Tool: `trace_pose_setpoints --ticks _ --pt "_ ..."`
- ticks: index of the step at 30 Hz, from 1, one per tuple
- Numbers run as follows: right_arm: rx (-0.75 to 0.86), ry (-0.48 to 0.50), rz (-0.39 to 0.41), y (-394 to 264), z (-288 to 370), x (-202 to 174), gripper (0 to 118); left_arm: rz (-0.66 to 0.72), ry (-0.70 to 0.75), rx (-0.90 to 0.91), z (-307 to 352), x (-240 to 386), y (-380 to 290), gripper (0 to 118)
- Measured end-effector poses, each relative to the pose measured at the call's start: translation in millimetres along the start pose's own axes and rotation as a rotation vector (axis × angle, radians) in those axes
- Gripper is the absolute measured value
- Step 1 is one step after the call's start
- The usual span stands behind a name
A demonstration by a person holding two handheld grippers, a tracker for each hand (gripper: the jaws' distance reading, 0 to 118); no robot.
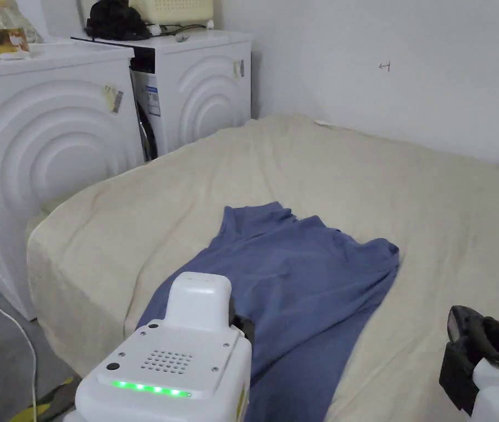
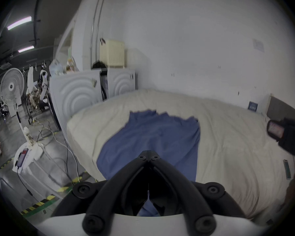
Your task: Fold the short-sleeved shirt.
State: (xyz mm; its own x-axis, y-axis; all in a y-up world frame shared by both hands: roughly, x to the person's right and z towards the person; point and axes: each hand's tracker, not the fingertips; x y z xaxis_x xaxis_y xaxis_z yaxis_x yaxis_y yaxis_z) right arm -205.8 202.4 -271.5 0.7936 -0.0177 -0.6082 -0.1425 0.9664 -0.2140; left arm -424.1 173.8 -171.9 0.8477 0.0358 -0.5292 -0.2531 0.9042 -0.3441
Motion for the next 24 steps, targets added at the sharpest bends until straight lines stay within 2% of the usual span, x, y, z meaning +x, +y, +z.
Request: trace_pose_setpoints --ticks 5,7,10,11,12,13,14,15,18,21,24 --pt "-0.076 -0.015 0.01 -12 -32 5 0 -0.013 -0.019 -0.187 -78 5 -24 0" --pt "-0.103 -0.022 0.011 -17 -44 8 0 0.047 -0.051 -0.206 -104 5 -32 1" --pt "-0.145 -0.03 0.004 -22 -58 13 0 0.087 -0.101 -0.299 -140 5 -41 20" --pt "-0.153 -0.034 0.006 -24 -62 15 0 0.067 -0.106 -0.323 -149 5 -41 28" --pt "-0.16 -0.038 0.009 -25 -65 16 0 0.06 -0.111 -0.319 -156 5 -41 52" --pt "-0.166 -0.043 0.013 -26 -68 17 0 0.059 -0.107 -0.312 -162 7 -41 82" --pt "-0.172 -0.048 0.014 -27 -71 18 0 0.051 -0.114 -0.319 -169 7 -40 102" --pt "-0.18 -0.052 0.013 -27 -74 20 0 0.057 -0.121 -0.313 -172 5 -37 107" --pt "-0.196 -0.058 0.008 -28 -82 24 0 0.128 -0.157 -0.309 -192 0 -25 108" --pt "-0.204 -0.063 0.004 -29 -86 25 0 0.096 -0.134 -0.338 -213 2 -21 108" --pt "-0.214 -0.063 0.008 -32 -86 24 0 0.044 -0.128 -0.439 -233 4 -31 108"
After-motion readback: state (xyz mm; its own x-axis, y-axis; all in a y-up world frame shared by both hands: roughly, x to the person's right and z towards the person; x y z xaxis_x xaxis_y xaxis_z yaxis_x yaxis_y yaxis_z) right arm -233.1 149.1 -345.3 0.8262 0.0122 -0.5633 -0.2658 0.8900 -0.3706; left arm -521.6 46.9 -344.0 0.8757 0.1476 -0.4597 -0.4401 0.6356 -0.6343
